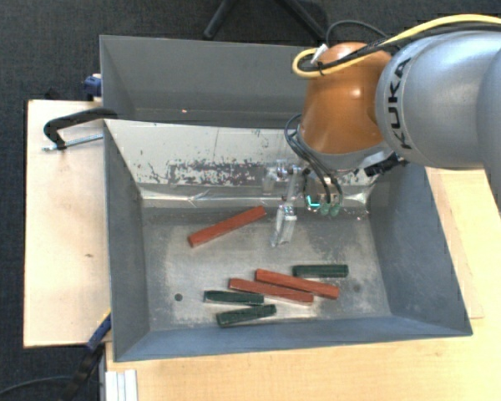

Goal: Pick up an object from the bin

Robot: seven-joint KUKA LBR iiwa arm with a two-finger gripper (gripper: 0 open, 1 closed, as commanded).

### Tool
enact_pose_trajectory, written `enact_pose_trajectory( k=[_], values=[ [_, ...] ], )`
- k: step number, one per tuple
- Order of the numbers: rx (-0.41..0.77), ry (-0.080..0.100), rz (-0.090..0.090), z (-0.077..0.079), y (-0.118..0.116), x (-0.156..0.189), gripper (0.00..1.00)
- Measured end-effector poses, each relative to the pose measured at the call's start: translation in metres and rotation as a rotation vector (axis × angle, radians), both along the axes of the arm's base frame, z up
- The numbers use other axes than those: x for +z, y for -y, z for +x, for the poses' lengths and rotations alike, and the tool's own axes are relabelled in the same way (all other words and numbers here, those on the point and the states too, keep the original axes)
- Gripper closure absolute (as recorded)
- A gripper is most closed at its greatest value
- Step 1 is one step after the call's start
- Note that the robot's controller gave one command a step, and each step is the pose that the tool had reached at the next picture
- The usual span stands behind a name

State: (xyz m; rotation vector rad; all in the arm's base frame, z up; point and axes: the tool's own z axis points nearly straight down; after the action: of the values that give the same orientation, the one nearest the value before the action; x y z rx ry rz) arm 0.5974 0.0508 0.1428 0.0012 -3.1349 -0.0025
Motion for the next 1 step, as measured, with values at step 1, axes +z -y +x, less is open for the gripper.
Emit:
enact_pose_trajectory(
  k=[1],
  values=[
    [0.092, 0.001, 0.002, -0.0048, -0.0771, -0.0763, 0.00]
  ],
)
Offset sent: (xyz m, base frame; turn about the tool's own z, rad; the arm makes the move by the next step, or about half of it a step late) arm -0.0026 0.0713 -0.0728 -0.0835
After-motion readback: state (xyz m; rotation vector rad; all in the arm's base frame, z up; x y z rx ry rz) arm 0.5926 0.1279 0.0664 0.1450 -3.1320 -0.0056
